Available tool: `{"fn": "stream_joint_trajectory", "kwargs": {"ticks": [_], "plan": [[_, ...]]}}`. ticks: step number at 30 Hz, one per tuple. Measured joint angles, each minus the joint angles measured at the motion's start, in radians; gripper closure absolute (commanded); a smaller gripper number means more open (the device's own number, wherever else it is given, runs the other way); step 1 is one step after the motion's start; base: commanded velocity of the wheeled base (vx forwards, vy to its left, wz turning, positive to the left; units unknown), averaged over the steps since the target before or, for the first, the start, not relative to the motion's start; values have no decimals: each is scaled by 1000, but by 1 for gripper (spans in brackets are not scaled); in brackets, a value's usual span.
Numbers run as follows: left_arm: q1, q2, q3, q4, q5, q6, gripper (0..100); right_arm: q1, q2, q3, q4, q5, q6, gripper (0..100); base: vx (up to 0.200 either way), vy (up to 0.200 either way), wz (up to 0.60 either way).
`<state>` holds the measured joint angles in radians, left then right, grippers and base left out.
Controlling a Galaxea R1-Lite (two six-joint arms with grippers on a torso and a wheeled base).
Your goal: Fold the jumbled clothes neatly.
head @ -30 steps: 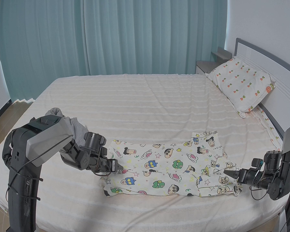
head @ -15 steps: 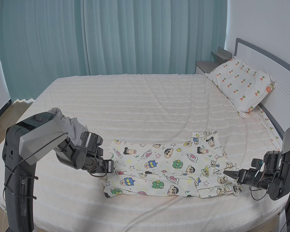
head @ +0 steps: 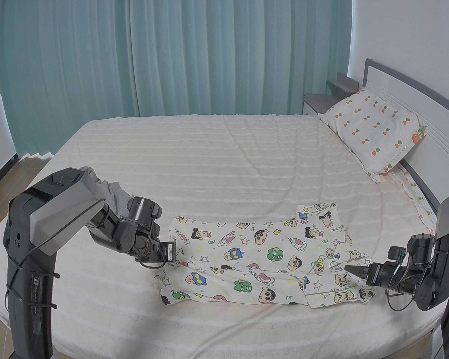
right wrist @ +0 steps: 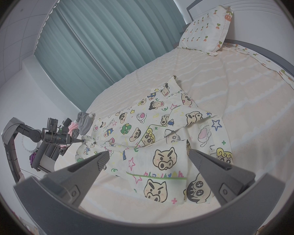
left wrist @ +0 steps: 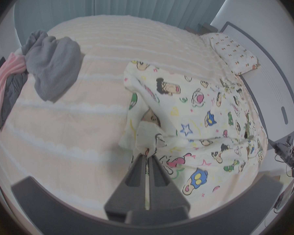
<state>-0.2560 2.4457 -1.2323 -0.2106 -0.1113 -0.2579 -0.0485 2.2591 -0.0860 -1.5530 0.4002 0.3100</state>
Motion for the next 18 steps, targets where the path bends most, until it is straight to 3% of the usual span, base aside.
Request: {"fn": "stream_joint_trajectory", "kwargs": {"ticks": [10, 18], "plan": [[-5, 8, 10, -3, 1, -27, 0, 1, 1, 0, 0, 0, 0, 0, 0, 0, 0], [4, -76, 25, -4, -8, -159, 0, 1, 0, 0, 0, 0, 1, 0, 0, 0, 0]]}}
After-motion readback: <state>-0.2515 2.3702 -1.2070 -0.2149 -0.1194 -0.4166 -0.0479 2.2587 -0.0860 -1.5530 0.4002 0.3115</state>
